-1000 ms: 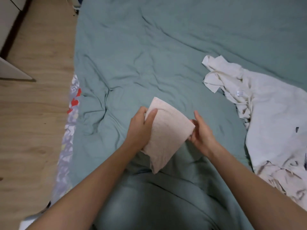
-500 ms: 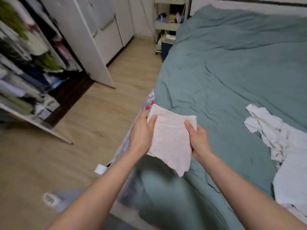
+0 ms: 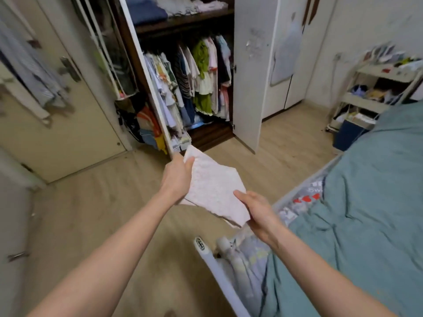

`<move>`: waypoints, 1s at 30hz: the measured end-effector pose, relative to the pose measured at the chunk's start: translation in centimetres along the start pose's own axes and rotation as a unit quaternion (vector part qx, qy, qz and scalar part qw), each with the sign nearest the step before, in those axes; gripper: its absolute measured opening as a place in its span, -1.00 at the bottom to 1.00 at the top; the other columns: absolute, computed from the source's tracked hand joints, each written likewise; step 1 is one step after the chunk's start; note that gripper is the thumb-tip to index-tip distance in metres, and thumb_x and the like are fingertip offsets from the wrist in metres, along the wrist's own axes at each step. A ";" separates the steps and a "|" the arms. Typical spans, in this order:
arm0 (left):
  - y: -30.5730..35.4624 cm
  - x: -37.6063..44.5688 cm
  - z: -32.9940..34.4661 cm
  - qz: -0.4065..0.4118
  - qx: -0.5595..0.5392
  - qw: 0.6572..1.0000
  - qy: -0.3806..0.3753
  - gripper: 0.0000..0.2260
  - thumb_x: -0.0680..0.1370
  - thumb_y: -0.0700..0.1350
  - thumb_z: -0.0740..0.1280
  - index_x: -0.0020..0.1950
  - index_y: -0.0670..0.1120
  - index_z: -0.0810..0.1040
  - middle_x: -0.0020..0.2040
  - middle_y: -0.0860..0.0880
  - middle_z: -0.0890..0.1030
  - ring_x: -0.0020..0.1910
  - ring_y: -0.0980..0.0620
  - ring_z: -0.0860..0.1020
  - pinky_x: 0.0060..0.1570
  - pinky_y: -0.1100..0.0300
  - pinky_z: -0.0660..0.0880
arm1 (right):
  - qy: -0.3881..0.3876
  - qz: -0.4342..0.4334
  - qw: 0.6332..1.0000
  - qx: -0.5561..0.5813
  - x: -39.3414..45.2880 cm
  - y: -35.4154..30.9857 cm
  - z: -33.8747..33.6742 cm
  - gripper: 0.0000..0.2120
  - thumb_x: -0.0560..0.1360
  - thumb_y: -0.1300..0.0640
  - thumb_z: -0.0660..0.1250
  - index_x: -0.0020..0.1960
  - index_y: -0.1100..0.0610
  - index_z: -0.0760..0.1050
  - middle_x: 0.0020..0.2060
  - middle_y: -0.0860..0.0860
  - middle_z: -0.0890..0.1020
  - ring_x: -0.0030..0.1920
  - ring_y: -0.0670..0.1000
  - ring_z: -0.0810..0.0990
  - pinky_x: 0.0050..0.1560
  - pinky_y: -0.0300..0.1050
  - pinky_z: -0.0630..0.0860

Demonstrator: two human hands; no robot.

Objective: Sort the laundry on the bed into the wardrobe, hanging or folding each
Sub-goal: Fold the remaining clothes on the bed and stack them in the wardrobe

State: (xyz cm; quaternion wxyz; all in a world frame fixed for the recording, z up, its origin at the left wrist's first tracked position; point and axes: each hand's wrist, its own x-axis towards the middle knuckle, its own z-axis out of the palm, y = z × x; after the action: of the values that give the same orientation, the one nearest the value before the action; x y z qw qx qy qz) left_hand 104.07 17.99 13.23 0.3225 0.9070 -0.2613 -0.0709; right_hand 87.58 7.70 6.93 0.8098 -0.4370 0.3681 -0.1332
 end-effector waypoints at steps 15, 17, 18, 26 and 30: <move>-10.6 28.6 -12.1 0.064 -0.047 0.997 -0.023 -0.69 0.66 0.09 0.06 0.02 -0.16 0.35 -0.15 -0.06 0.47 -0.25 0.05 0.41 -0.37 0.16 0.23 | 0.002 0.008 0.998 0.057 21.4 -10.4 24.5 -0.71 0.48 0.16 0.41 0.17 0.24 0.54 0.00 0.14 0.69 -0.01 0.12 0.68 -0.10 -0.04 0.59; -10.0 32.0 -11.2 0.073 -0.045 0.995 -0.046 -0.65 0.67 0.08 0.04 0.10 -0.21 0.37 -0.01 -0.17 0.51 -0.08 -0.11 0.49 -0.28 0.11 0.27 | 0.045 -0.064 0.997 0.027 23.5 -12.2 24.7 -0.78 0.54 0.16 0.34 0.16 0.21 0.54 -0.05 0.13 0.70 -0.07 0.11 0.70 -0.17 -0.06 0.60; -9.4 33.5 -10.4 0.075 -0.053 0.994 -0.062 -0.62 0.67 0.08 0.04 0.16 -0.24 0.37 0.06 -0.21 0.51 0.01 -0.18 0.50 -0.22 0.09 0.28 | 0.072 -0.100 0.992 0.000 24.6 -13.1 24.5 -0.80 0.55 0.15 0.33 0.14 0.19 0.55 -0.06 0.11 0.70 -0.10 0.09 0.70 -0.19 -0.07 0.60; -1.0 46.9 -1.8 0.165 -0.089 0.977 -0.102 -0.73 0.66 0.07 0.08 -0.03 -0.13 0.30 -0.20 -0.11 0.45 -0.12 -0.18 0.48 -0.35 0.08 0.19 | 0.219 -0.206 0.950 -0.084 35.3 -21.2 19.0 -0.85 0.58 0.10 0.26 -0.03 0.16 0.54 -0.17 0.08 0.63 -0.21 0.02 0.57 -0.18 -0.11 0.50; 5.7 55.4 0.8 0.202 -0.116 0.970 -0.076 -0.71 0.65 0.08 0.12 0.04 -0.15 0.39 -0.19 0.02 0.43 -0.14 -0.05 0.44 -0.25 0.11 0.22 | 0.246 -0.249 0.932 -0.095 41.3 -29.1 17.1 -0.85 0.60 0.06 0.22 -0.04 0.09 0.52 -0.16 0.01 0.64 -0.20 -0.03 0.59 -0.22 -0.15 0.51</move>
State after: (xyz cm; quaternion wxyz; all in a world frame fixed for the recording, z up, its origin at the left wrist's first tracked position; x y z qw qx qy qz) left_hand 148.69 -14.97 18.34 0.4121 0.7839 -0.4528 -0.1031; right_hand 131.45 -21.01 16.52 0.5897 -0.5431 0.4461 -0.3979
